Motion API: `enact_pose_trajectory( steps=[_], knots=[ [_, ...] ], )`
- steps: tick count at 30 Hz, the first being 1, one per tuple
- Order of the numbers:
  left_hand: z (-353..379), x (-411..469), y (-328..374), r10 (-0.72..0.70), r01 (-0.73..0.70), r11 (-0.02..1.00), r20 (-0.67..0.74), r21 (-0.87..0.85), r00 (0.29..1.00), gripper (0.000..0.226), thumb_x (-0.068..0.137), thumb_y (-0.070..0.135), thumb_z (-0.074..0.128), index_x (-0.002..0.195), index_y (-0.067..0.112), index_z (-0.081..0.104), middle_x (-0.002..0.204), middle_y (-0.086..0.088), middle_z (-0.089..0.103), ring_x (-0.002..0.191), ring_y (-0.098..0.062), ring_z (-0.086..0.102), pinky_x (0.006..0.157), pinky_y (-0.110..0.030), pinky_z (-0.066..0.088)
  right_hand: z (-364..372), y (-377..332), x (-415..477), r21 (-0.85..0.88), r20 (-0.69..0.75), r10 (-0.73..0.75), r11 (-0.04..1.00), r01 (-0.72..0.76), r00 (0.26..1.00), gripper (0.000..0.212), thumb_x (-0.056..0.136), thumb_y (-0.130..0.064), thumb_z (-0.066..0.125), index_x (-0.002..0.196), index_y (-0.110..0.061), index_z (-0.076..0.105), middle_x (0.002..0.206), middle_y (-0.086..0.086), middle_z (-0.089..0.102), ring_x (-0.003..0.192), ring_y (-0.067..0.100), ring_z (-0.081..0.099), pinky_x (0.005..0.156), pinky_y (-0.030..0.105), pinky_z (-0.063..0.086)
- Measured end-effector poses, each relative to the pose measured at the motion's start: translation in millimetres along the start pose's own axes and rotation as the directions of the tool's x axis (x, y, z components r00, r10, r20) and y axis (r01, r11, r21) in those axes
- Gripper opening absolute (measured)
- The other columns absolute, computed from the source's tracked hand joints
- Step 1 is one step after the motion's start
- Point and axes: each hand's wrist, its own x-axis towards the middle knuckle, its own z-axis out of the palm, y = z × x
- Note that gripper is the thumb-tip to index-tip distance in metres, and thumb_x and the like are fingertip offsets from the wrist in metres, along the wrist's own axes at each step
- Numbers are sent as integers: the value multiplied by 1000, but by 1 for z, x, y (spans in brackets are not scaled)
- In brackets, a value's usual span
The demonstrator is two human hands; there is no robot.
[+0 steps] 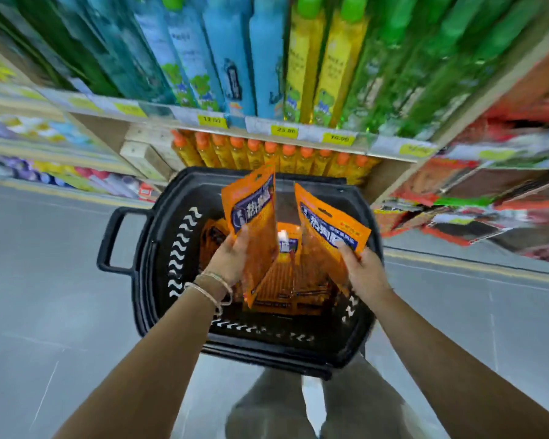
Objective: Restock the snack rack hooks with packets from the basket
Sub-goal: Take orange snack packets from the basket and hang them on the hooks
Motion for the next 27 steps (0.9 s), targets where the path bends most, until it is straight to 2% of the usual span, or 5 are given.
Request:
enact_pose_trajectory(
  steps=[3, 7, 11, 18, 27],
  knots=[
    [19, -38, 41, 86, -86, 996, 42, -15, 995, 89, 81, 76, 37, 128, 2, 52, 128, -24, 56, 114, -37, 55, 98, -45, 43, -57, -30, -25, 98, -138, -98, 989, 113, 986, 18, 98, -33, 43, 91, -23, 58, 82, -20, 56, 81, -4, 48, 75, 12, 32],
    [64, -87, 104, 378, -378, 926, 15, 10, 926, 31, 95, 43, 44, 105, 23, 66, 98, 16, 64, 107, -11, 58, 81, -15, 41, -142, -52, -47, 109, -280, -229, 957, 268, 932, 27, 99, -23, 43, 96, -4, 61, 84, -3, 59, 82, 0, 48, 72, 5, 35],
    [118, -132, 160, 584, -585, 811, -81, 12, 808, 41, 87, 48, 57, 91, 9, 66, 89, -8, 69, 88, -23, 62, 87, -44, 50, -238, -78, -65, 73, -452, -355, 899, 431, 818, 19, 99, -21, 45, 88, -20, 61, 84, -10, 62, 81, -6, 52, 73, 4, 37],
    [215, -199, 262, 728, -765, 643, -286, -33, 623, 31, 93, 27, 56, 63, 21, 52, 59, 6, 51, 42, 7, 44, 44, -7, 33, -401, -112, -81, -86, -547, -521, 813, 575, 655, 38, 99, -34, 44, 91, 1, 56, 91, 27, 61, 84, 35, 55, 74, 43, 45],
    [262, -256, 380, 826, -899, 430, -366, -86, 430, 24, 94, 41, 51, 83, 23, 61, 70, 12, 59, 58, 6, 54, 50, -3, 36, -540, -195, -73, -115, -644, -600, 689, 715, 474, 27, 98, -38, 45, 76, -25, 55, 77, -4, 62, 67, 11, 58, 59, 19, 45]
  ],
)
